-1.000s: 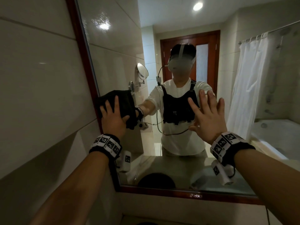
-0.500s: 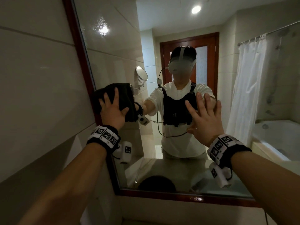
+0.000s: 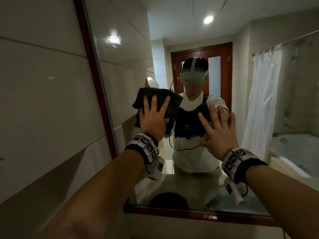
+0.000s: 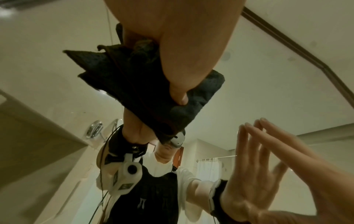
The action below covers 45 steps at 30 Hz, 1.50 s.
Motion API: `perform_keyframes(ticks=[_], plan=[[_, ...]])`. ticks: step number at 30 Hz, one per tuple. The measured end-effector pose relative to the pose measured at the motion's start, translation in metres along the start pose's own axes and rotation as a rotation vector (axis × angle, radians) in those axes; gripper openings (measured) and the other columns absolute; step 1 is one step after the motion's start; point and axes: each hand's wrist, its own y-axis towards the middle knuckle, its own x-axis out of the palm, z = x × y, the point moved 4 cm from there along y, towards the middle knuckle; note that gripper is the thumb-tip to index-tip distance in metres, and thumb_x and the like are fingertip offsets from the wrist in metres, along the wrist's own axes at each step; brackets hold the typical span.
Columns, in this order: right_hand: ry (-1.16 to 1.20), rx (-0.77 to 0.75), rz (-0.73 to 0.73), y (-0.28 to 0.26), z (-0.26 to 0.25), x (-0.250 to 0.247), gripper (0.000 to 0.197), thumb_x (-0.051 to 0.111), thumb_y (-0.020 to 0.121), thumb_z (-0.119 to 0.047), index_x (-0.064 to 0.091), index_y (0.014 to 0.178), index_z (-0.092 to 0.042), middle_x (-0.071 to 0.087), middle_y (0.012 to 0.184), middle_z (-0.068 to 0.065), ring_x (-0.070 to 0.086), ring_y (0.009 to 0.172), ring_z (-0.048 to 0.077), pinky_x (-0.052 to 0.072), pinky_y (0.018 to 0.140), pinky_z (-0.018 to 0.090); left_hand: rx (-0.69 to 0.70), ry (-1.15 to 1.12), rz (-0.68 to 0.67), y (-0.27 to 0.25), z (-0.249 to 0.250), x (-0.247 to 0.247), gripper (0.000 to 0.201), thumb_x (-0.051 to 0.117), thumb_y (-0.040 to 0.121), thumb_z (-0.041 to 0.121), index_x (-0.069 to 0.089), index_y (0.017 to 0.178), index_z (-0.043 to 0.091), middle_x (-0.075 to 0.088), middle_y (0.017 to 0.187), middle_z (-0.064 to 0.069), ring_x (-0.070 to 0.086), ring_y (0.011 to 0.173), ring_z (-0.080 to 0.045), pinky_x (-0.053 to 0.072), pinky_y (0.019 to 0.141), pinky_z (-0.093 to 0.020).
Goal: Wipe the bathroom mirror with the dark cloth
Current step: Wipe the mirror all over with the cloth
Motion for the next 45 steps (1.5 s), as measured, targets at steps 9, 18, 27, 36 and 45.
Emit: perform_keyframes(ticks=[9, 18, 27, 36, 45], plan=[[0.02, -0.014, 0.108, 0.039, -0.008, -0.06, 0.088, 0.071, 0.078, -0.054, 0.026, 0.151, -0.034, 0.019, 0.16, 0.012, 0.019, 0.145, 0.039, 0.028, 0.112, 0.06, -0.1, -0.116, -0.082, 0.003, -0.027, -0.011, 0.086, 0.054, 0.094, 0.042, -0.011, 0.151, 0.045, -0.014, 0.161, 0.002, -0.019, 0.147, -0.033, 0.009, 0.119, -0.058], [-0.023, 0.041, 0.069, 0.122, -0.006, -0.104, 0.107, 0.065, 0.074, -0.071, 0.0, 0.153, -0.04, -0.017, 0.162, 0.011, -0.01, 0.147, 0.044, 0.004, 0.114, 0.069, -0.219, -0.156, -0.048, 0.016, -0.094, -0.016, 0.089, 0.058, 0.093, 0.041, -0.008, 0.154, 0.038, -0.005, 0.163, -0.01, -0.008, 0.148, -0.038, 0.014, 0.12, -0.054], [0.045, 0.043, 0.048, 0.124, -0.002, -0.093, 0.107, 0.06, 0.079, -0.072, -0.015, 0.151, -0.044, -0.034, 0.158, 0.006, -0.029, 0.144, 0.04, -0.015, 0.11, 0.062, -0.277, -0.226, 0.039, 0.034, -0.131, -0.026, 0.088, 0.059, 0.093, 0.043, -0.003, 0.155, 0.035, -0.003, 0.162, -0.012, -0.007, 0.147, -0.04, 0.008, 0.12, -0.05], [0.045, 0.045, 0.085, 0.126, -0.003, -0.088, 0.114, 0.063, 0.075, -0.072, -0.016, 0.152, -0.042, -0.033, 0.159, 0.008, -0.026, 0.145, 0.041, -0.011, 0.112, 0.064, -0.277, -0.196, 0.048, 0.044, -0.126, -0.034, 0.087, 0.058, 0.092, 0.046, -0.001, 0.155, 0.037, -0.001, 0.162, -0.014, -0.004, 0.146, -0.043, 0.019, 0.116, -0.058], [0.061, 0.04, 0.087, 0.125, -0.002, -0.087, 0.112, 0.063, 0.077, -0.07, -0.016, 0.152, -0.044, -0.035, 0.158, 0.006, -0.028, 0.144, 0.041, -0.012, 0.112, 0.064, -0.086, -0.022, 0.057, 0.067, -0.044, -0.056, 0.079, 0.049, 0.096, 0.046, -0.005, 0.153, 0.042, -0.003, 0.162, -0.009, -0.006, 0.147, -0.041, 0.015, 0.116, -0.061]])
